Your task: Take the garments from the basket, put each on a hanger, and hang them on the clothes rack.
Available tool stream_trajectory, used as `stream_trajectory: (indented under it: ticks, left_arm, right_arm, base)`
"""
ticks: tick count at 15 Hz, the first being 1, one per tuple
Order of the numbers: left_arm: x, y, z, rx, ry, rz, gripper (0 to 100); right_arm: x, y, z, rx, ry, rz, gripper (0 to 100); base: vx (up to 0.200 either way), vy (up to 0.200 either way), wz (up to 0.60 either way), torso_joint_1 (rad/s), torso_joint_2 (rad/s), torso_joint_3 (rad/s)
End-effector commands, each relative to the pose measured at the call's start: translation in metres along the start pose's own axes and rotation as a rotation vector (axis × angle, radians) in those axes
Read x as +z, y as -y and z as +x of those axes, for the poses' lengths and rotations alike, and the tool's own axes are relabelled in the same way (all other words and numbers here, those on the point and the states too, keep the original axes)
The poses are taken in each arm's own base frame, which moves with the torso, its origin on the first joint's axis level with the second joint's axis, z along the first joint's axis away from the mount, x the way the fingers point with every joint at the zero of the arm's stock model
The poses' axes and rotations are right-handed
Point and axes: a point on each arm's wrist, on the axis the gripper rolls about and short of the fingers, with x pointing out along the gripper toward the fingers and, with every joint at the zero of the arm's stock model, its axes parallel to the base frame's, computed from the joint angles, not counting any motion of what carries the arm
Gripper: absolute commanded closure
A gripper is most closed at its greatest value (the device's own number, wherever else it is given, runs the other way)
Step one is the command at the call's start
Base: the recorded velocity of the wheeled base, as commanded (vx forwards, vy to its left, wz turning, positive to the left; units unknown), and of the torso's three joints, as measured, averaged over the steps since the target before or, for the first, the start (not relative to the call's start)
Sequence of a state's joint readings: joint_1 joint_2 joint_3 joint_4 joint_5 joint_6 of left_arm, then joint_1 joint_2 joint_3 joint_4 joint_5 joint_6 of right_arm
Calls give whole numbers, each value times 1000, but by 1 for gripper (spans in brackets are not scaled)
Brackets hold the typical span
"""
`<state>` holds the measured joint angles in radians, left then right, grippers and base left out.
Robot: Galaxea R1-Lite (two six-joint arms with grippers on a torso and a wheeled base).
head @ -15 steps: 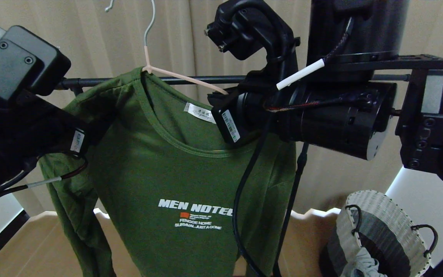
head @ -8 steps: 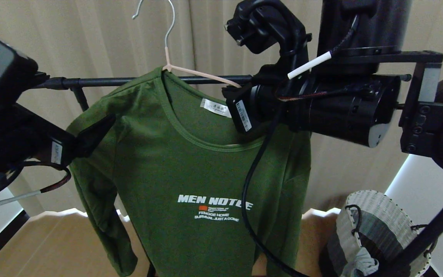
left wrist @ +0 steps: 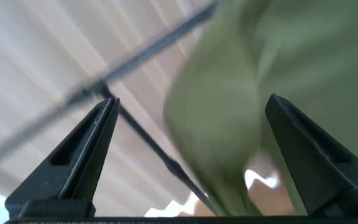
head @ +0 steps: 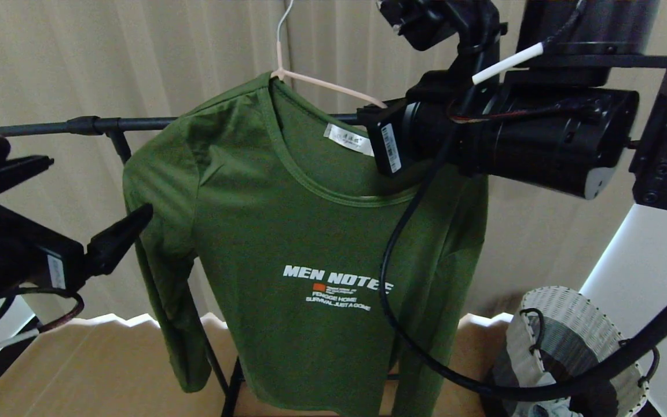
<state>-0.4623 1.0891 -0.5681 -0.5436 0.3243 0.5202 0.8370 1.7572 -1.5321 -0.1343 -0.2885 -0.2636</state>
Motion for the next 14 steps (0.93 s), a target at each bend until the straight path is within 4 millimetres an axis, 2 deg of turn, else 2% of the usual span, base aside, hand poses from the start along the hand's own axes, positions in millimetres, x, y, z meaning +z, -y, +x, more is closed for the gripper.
stream_trajectory:
  ticks: [1, 4, 5, 6, 8, 14]
  left_arm:
    - [-24, 8, -10, -32, -54, -47, 0]
    - [-44, 12, -15, -56, -112, -172, 0]
    - [-44, 12, -15, -56, -112, -172, 0]
    - [-54, 10, -14, -69, -141, -189, 0]
    - [-57, 8, -9, -83, -153, -187, 0]
    - [-61, 13, 2, -104, -181, -178, 0]
  right_arm:
    - [11, 9, -19, -13, 38, 12, 100]
    - [6, 17, -45, -12, 29, 9, 100]
    - [6, 17, -45, -12, 29, 9, 100]
    - [4, 22, -61, -13, 38, 12, 100]
    - [1, 25, -75, -12, 40, 12, 100]
    - [-3, 24, -83, -1, 46, 13, 100]
  base:
    - [0, 0, 0, 0, 0, 0]
    - [0, 0, 0, 0, 0, 0]
    - [0, 0, 0, 0, 0, 0]
    - [0, 0, 0, 0, 0, 0]
    - [0, 0, 0, 0, 0, 0]
    - [0, 0, 0, 0, 0, 0]
